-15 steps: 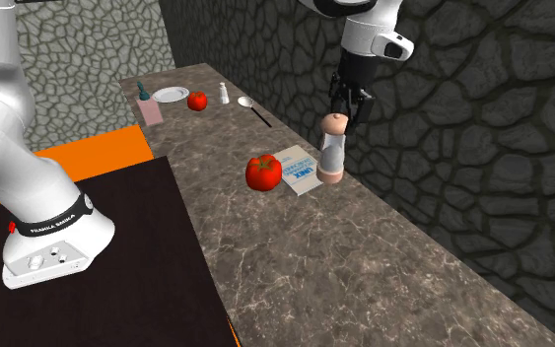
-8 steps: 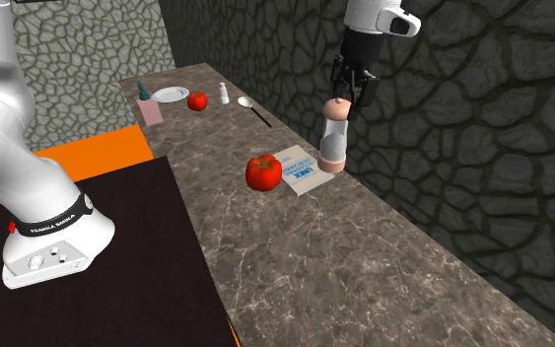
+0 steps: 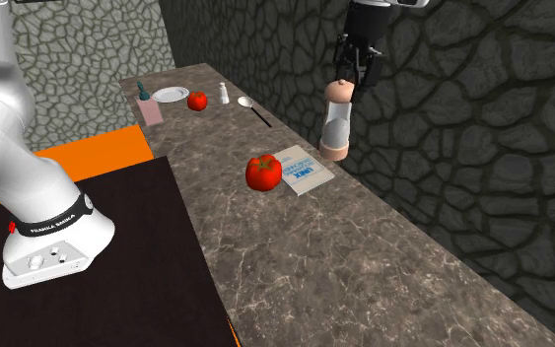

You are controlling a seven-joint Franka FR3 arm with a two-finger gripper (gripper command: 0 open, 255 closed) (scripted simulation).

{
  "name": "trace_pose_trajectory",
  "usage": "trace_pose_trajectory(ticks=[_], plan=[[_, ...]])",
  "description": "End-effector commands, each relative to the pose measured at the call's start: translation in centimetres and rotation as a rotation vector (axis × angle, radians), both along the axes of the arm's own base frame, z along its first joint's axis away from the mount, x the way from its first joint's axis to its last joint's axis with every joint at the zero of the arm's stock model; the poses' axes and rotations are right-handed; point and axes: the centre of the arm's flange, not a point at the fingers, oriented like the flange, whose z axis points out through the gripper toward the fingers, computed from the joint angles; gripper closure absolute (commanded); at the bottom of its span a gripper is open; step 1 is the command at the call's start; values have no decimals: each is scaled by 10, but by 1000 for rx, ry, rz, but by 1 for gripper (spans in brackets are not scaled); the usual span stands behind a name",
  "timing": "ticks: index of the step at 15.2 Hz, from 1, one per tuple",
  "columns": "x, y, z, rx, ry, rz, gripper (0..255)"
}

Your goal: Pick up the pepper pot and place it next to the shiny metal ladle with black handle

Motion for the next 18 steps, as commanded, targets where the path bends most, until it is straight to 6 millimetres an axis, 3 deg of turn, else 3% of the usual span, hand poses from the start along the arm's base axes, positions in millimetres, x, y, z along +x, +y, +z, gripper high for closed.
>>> trace_pose_trajectory(ticks=[1, 18], plan=[[-2, 12, 0, 0, 0, 0, 255], [-19, 230, -51, 0, 0, 0, 255]])
